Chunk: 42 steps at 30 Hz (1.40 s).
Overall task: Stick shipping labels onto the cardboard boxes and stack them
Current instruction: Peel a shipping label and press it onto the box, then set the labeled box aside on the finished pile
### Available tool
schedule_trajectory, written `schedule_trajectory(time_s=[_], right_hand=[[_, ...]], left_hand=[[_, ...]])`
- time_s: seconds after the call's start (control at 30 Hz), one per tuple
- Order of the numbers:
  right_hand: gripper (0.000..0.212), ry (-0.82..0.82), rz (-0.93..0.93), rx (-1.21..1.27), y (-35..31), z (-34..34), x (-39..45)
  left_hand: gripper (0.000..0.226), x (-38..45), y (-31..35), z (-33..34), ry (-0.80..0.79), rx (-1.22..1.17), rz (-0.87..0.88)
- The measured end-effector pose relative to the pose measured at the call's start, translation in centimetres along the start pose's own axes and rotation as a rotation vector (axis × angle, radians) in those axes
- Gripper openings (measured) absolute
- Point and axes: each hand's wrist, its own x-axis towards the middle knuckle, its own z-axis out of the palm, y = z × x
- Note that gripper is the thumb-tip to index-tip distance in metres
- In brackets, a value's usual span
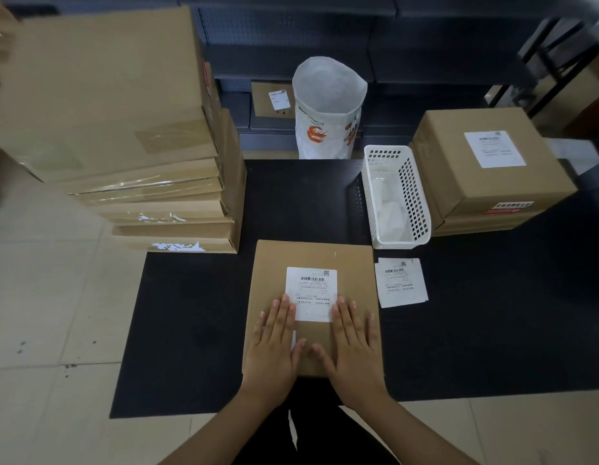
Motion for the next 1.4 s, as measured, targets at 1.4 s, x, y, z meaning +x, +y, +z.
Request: schedule_trajectory(time_s=[1.4], right_hand=[[0.05,0.411,0.52,0.802,1.8,-15.4,5.6]], left_hand=[[0.057,5.5,1.8,-13.6,0.404,-1.056,-0.423]])
